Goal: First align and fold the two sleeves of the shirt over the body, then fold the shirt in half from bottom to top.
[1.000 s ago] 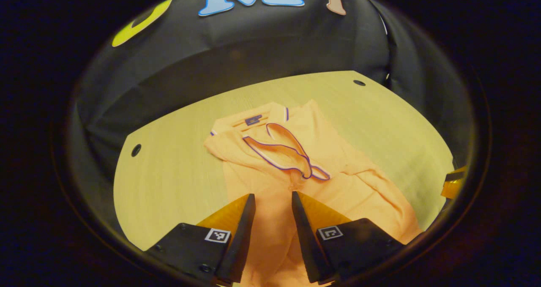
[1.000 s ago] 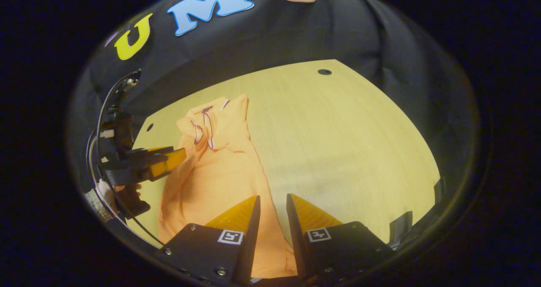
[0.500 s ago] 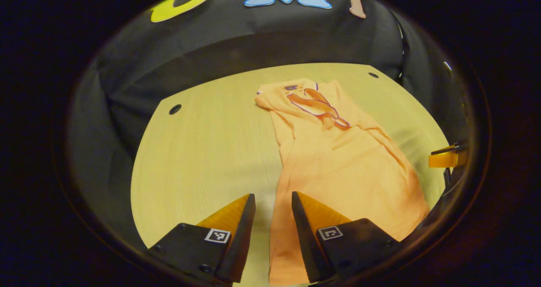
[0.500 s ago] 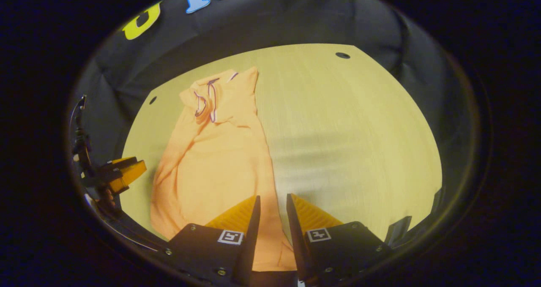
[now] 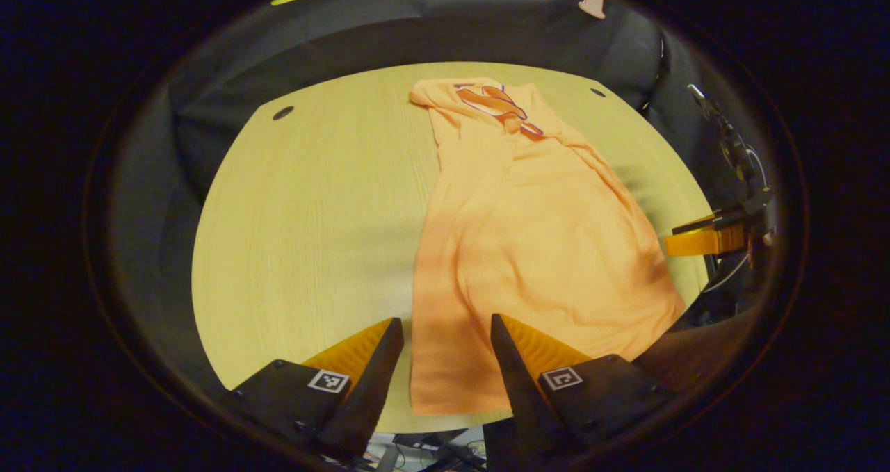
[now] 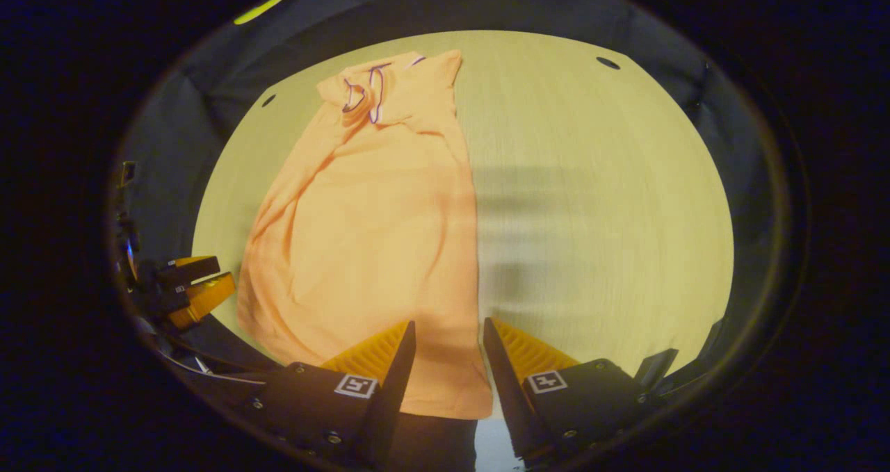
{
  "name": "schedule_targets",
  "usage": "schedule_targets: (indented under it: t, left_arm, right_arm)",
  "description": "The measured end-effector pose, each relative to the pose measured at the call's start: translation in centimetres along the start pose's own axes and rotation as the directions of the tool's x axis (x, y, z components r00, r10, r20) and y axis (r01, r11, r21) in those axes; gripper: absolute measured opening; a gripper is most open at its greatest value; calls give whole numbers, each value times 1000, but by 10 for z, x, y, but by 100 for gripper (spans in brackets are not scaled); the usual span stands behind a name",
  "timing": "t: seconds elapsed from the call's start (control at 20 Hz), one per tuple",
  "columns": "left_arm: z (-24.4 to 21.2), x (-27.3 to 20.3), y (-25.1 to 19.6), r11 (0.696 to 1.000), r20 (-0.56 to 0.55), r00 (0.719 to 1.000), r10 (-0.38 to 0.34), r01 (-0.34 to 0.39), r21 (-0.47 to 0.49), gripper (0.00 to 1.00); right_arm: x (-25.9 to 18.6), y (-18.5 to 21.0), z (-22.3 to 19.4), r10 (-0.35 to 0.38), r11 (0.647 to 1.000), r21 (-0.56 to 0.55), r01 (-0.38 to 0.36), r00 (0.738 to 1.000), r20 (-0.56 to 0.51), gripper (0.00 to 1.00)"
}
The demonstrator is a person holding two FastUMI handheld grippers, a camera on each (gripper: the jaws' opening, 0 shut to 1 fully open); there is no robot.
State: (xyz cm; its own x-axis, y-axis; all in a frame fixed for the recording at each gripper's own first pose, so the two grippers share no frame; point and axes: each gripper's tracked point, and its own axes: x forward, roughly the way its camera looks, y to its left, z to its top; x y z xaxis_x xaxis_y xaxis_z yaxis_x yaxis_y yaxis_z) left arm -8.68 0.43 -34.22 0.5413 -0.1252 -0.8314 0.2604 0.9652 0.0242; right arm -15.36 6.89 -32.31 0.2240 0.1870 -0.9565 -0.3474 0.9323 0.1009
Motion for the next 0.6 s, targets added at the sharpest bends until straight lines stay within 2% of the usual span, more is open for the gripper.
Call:
schedule_targets:
  t: [0.05,0.1,0.15,0.35,0.6]
  left_arm:
    - [-6,-1,-1,1000,-22,1000,2,-2,-4,92]
    - [-14,-1,-2,1000,-48,999,4,-4,-7,92]
    - [-21,-1,-3,1000,-77,997,8,-9,-9,96]
    - [-46,5,-10,1000,-175,984,17,-17,4,96]
    - [-62,15,-14,998,-254,966,45,-31,59,95]
  right_arm:
    - [1,1,-6,-5,1000,-16,4,1000,-21,73]
    - [0,2,-12,-10,999,-34,9,999,-44,79]
    - [1,3,-18,-17,998,-55,13,997,-70,93]
    - [7,3,-41,-66,987,-157,42,986,-151,99]
    - [20,2,-52,-132,962,-263,79,972,-193,99]
